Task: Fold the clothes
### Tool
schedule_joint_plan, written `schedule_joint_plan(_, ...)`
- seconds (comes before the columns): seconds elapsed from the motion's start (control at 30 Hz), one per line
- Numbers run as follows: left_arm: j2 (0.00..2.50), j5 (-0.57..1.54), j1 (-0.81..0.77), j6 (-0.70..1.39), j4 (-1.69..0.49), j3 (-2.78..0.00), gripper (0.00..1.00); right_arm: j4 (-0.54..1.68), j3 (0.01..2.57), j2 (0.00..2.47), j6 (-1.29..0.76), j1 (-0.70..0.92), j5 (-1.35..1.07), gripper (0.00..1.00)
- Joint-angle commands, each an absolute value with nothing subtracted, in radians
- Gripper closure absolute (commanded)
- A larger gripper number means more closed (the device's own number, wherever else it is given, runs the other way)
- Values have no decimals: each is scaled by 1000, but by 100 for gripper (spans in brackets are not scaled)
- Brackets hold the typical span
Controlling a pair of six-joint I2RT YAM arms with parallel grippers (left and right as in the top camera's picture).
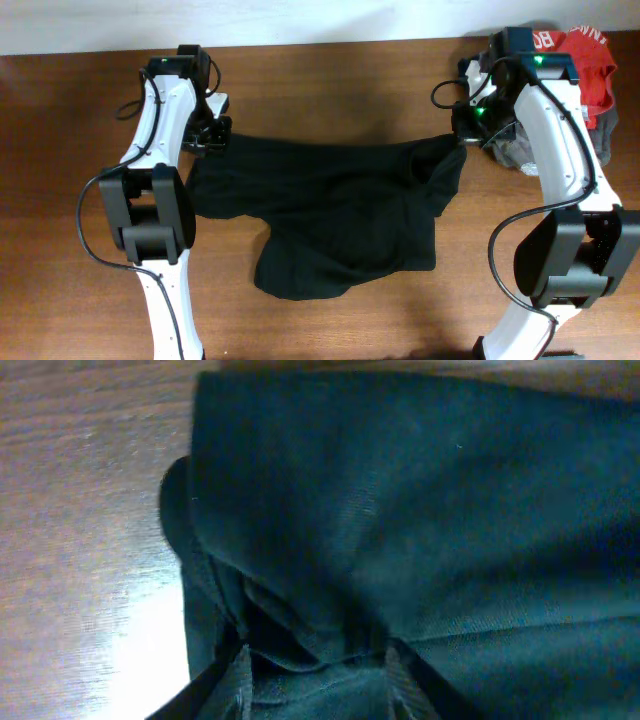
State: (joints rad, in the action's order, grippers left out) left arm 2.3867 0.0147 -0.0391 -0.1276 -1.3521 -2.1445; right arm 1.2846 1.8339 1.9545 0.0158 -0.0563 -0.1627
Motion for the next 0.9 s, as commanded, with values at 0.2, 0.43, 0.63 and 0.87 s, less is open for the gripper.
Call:
schedule_joint_plan(0.2, 2406, -10, -37, -219, -1342, -2147, 53, 1291, 1835, 1951, 22, -59, -146, 96)
schedule_joint_plan(0.43, 2407, -129, -10, -218, -1317, -2148, 47, 1290, 1835, 1951, 27, -59, -147, 96)
schedule_joint_plan(0.63, 2408, -34, 1, -219, -1309, -2147, 48, 1290, 1835, 1951, 26, -59, -147, 96)
schedule_joint_plan(0.87, 2420, 48, -11, -245, -1361, -2147, 49, 1292, 1835, 1951, 27, -59, -146, 96)
